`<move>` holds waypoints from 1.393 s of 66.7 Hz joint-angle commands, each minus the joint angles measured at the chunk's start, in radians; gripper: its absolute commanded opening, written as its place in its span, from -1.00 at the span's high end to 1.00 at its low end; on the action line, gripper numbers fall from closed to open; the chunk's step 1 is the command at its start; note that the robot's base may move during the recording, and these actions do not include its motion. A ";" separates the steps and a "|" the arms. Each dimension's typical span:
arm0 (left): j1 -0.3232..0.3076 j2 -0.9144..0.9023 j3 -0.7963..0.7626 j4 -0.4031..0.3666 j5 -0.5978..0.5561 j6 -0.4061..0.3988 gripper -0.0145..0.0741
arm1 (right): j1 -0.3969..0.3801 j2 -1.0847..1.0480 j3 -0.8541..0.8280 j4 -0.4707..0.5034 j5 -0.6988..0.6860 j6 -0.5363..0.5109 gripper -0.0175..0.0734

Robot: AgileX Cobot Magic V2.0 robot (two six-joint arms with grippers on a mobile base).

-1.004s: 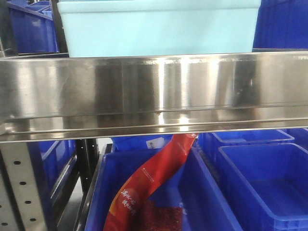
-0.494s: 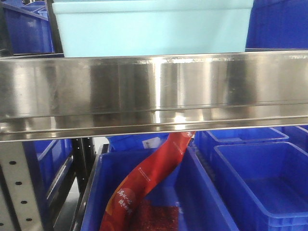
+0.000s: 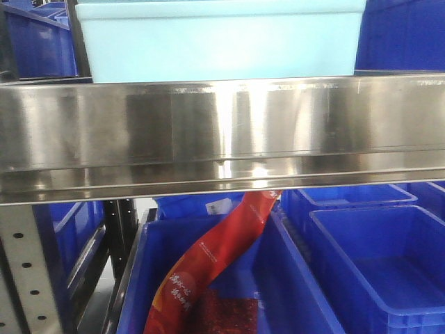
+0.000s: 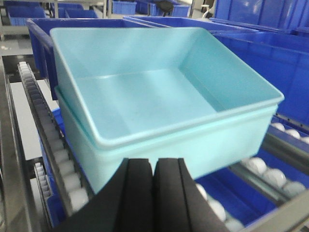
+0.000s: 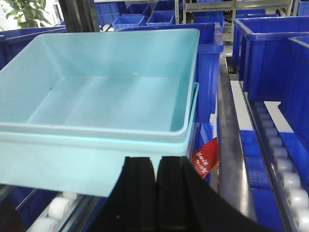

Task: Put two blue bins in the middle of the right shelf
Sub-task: 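Open both grippers and release the teal bin on the shelf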

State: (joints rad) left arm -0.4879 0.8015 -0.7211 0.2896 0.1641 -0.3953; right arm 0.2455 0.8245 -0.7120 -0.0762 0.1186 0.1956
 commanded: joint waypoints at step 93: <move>-0.007 -0.329 0.108 0.008 -0.047 0.000 0.92 | -0.342 -0.633 0.702 0.233 -0.022 -0.007 0.98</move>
State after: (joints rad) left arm -0.4879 0.4764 -0.6168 0.2964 0.1357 -0.3932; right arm -0.0891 0.2370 -0.0394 0.1510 0.1374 0.1937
